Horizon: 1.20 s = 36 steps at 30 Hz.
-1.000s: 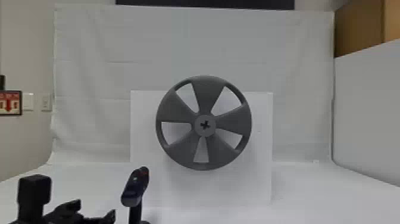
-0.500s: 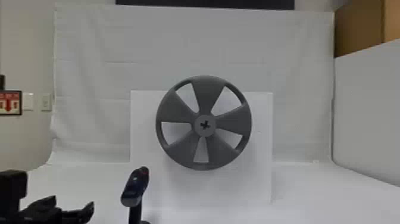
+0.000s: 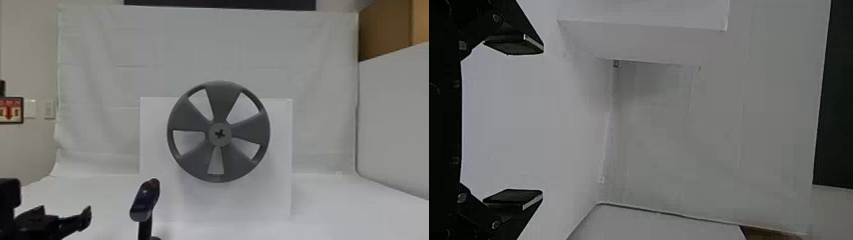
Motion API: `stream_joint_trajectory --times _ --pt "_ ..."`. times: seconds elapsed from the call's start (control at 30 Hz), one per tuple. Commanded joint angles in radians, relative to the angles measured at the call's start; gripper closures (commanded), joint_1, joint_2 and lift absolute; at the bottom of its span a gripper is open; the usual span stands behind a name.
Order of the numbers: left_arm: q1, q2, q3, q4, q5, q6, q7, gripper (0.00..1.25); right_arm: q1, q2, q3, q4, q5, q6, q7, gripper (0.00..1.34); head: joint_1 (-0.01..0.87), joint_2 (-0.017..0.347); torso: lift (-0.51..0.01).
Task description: Grasp the drill and bring into the middle of wheel
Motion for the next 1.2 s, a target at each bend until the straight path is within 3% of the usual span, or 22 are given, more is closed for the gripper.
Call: stream_joint_trajectory --times 0.0,0.23,0.5,1.17 --pt "0.003 -0.002 -0.024 -0.025 -0.033 -0.004 0.034 0.04 -0.002 0.0 -0.011 0.0 -0.076 0.0 -0.063 0.26 0.0 0.0 -0.406" --pt "0.005 -0.003 -0.046 -0.038 -0.073 -0.004 0.035 0.04 -0.002 -0.007 -0.021 0.0 -0.182 -0.015 -0.172 0.26 0.0 0.0 -0.406" --pt "0.015 -0.005 -0.05 -0.042 -0.078 -0.004 0.038 0.04 0.006 0.004 -0.038 0.0 -0.288 -0.049 -0.258 0.27 0.0 0.0 -0.406" --pt "0.04 -0.017 -0.044 -0.055 -0.087 -0.003 0.041 0.04 0.027 -0.004 -0.047 -0.006 -0.335 -0.024 -0.262 0.27 0.0 0.0 -0.406"
